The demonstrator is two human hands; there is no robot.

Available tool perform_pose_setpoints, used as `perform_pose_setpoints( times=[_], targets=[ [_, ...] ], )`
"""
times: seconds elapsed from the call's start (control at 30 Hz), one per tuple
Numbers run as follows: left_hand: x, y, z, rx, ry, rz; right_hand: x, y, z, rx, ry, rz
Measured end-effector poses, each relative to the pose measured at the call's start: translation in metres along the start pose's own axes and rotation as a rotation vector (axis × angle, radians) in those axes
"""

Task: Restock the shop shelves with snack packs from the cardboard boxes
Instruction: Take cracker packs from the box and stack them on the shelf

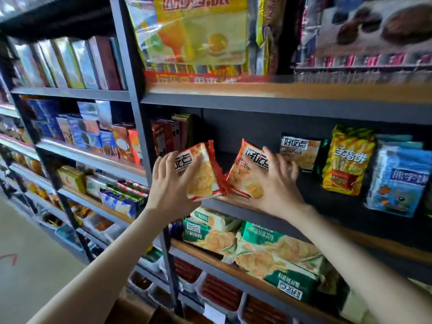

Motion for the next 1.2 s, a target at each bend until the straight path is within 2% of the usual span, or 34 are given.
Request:
perform_pose_setpoints(
  times=[0.13, 0.3, 0.37, 0.5, 0.57, 0.67, 0.87, 1.0, 1.2],
  targets=[
    [0.030, 0.033, 0.024, -0.050, 0.054, -0.005, 0.041, 0.013, 0.000, -0.026, 0.116, 0.141],
    [0.067, 0.066, 0.055, -0.094, 0.067, -0.010, 0.088, 0.052, -0.002, -0.186, 0.090, 0.222],
    [0.079, 0.082, 0.066, -0.095, 0.081, -0.026, 0.100, 0.082, -0.001, -0.333, 0.039, 0.263],
    [0.083, 0.121, 0.084, -0.121, -0.009, -0.007, 0.133, 0.127, -0.005, -0.401, 0.016, 0.151],
    [0.078, 0.135, 0.087, -0.139, -0.043, -0.018, 0.153, 0.139, -0.010, -0.422, 0.002, 0.162],
    [0.076, 0.142, 0.089, -0.150, -0.051, -0.047, 0.174, 0.153, -0.024, -0.499, 0.077, 0.188],
    [0.079, 0.147, 0.087, -0.153, 0.005, -0.032, 0.182, 0.159, -0.037, -0.514, 0.052, 0.215],
    [0.080, 0.160, 0.082, -0.165, 0.021, 0.040, 0.192, 0.165, -0.035, -0.525, 0.018, 0.183],
    [0.084, 0.166, 0.082, -0.131, 0.074, 0.081, 0.185, 0.161, -0.024, -0.334, 0.037, 0.196]
  ],
)
Point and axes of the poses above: each hand's wrist, its own x-axis towards the middle knuckle, its own y-axis out of the palm, z = x × y, the point moved 4 cm from there along x, towards the middle knuckle, and after that the axes turned 15 degrees about y, right-handed, at the moved point
